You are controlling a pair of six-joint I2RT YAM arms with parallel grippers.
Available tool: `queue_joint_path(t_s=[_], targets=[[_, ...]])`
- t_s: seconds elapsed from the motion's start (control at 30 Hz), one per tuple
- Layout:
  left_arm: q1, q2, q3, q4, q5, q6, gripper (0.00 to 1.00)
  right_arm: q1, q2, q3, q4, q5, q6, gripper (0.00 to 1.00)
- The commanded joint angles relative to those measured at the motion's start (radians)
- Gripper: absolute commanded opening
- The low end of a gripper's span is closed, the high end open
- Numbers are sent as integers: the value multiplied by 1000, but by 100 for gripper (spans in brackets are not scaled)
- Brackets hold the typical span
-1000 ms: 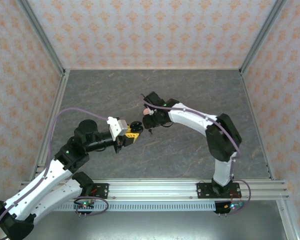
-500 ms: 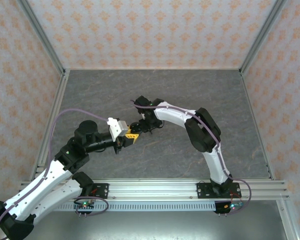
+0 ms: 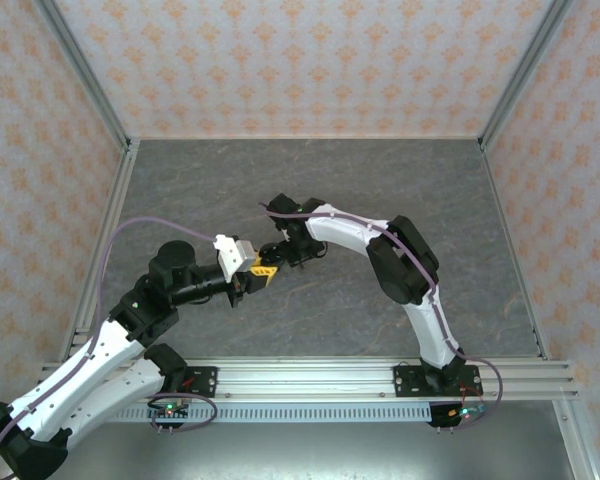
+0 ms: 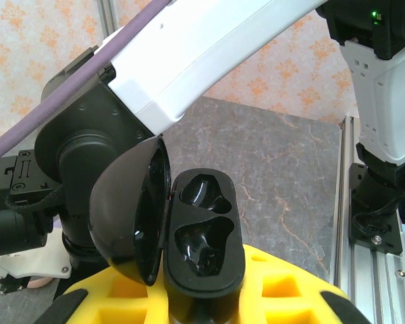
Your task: Insert the wireless bluetooth earbuds into the charging case
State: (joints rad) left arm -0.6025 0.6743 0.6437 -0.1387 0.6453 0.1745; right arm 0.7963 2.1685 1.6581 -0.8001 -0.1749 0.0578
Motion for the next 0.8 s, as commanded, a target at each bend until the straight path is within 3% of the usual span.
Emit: queue_joint_path(t_s=[0.0, 0.23, 0.77], targets=[[-6, -4, -6, 7, -18, 8, 1, 9, 12, -8, -53, 32, -6, 22], [-5, 0, -7, 15, -38, 1, 1, 0, -164, -111, 47, 48, 30, 18], [-6, 88, -117, 262, -132, -80, 0, 29, -924, -496, 432, 24, 264, 18]])
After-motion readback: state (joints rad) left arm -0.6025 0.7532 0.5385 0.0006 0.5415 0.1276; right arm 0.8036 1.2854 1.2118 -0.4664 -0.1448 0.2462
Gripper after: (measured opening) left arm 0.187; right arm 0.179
